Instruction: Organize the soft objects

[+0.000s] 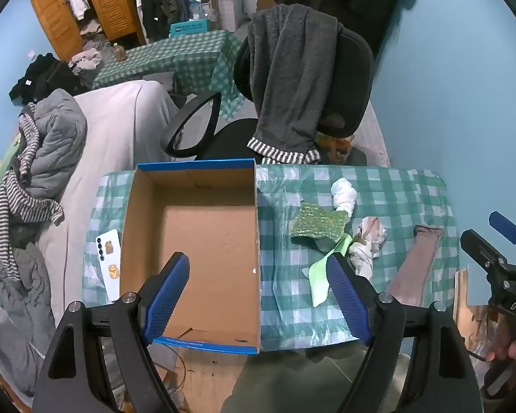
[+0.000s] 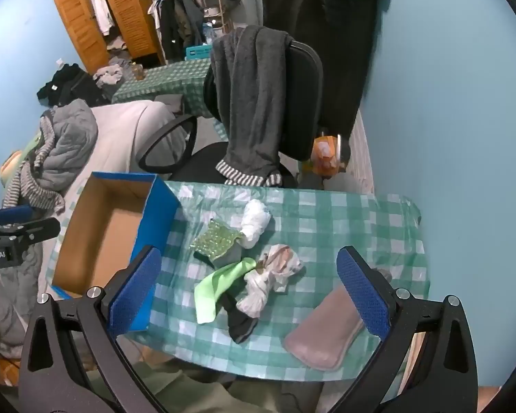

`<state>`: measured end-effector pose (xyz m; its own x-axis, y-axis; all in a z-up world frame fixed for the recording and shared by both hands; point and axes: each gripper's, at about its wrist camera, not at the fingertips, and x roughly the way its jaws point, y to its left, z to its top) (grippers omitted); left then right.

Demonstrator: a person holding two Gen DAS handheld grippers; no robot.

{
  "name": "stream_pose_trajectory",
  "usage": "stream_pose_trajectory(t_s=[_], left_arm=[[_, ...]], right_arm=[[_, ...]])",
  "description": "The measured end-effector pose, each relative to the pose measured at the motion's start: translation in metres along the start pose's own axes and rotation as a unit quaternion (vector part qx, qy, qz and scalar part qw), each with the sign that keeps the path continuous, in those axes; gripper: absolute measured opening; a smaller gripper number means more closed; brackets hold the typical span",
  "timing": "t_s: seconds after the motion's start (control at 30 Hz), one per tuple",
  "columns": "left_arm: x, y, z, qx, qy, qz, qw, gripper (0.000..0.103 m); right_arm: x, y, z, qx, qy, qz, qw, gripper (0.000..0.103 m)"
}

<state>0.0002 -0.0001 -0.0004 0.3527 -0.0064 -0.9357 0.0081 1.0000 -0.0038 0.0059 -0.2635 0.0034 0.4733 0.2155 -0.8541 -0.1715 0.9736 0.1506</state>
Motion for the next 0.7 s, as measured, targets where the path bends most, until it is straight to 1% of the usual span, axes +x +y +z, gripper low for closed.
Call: stream_pose_trajectory(t_s=[0.43,0.7], left_arm=[[-0.001,0.001,-0.001,0.0,-0.005,-0.006,1.0,0.083],[-0.005,-0.013,-0.003,0.002,-0.009,-0.009,0.9999,0.083]], right_arm=[[-0.002,-0.004,0.001,0.002,-0.002,0.003,1.0,0.101],[-0.007,-0.001,-0.004,0.007,0.0,0.001,1.0,0.101]])
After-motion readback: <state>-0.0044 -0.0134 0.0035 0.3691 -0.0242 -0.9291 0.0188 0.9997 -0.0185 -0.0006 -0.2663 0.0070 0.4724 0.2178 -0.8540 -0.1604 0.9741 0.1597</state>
